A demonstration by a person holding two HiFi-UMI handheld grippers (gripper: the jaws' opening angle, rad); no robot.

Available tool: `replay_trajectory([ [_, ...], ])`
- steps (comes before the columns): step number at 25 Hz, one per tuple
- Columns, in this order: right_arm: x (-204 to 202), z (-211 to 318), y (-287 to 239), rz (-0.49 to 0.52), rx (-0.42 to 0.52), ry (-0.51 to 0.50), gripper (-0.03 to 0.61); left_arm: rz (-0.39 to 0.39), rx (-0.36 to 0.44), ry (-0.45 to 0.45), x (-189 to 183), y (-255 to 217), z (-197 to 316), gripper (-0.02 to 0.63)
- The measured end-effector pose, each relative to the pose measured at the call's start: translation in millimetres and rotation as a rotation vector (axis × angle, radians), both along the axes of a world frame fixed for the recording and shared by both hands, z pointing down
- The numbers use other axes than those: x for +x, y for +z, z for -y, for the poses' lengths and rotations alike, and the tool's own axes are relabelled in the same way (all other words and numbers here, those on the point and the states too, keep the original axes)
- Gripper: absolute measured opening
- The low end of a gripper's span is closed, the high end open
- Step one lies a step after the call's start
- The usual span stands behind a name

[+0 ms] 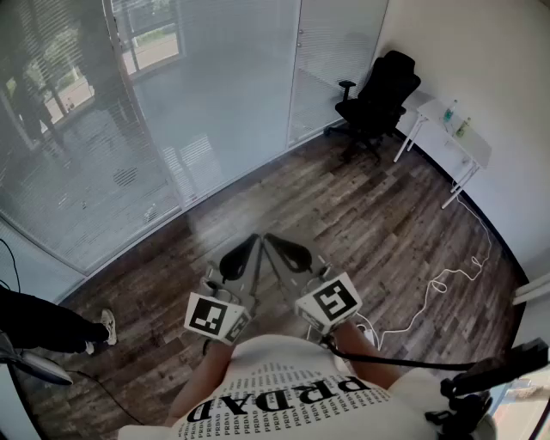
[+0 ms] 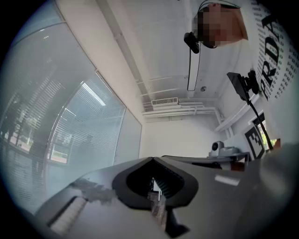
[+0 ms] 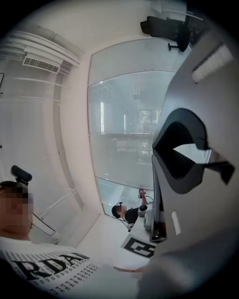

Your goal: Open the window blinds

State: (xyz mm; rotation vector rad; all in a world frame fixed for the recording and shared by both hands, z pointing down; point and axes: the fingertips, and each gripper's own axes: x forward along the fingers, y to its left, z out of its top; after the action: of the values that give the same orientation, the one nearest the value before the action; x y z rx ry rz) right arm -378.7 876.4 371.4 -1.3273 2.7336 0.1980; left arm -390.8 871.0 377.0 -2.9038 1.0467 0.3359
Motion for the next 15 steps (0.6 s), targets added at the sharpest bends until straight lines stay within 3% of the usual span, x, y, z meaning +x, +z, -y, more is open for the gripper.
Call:
replay_trajectory([
  [3,1.0,-0.5,12.5,0.023,0.010,0.014,0.006,-0.022,0.001,0.006,2.8,12.6,-0.7,-0.009],
  [8,-6.9,-6.1,25.9,0.128,-0.092,0.034,0.008,0.008,-0.055,0.020,-8.5,26.7,-9.8,-0.009],
  [15,-17.8,-3.4,18.5,0.090,-0.088,0.027,0.008,0.028,-0.049,0.056,-18.6,24.7,-7.1,-0.009],
])
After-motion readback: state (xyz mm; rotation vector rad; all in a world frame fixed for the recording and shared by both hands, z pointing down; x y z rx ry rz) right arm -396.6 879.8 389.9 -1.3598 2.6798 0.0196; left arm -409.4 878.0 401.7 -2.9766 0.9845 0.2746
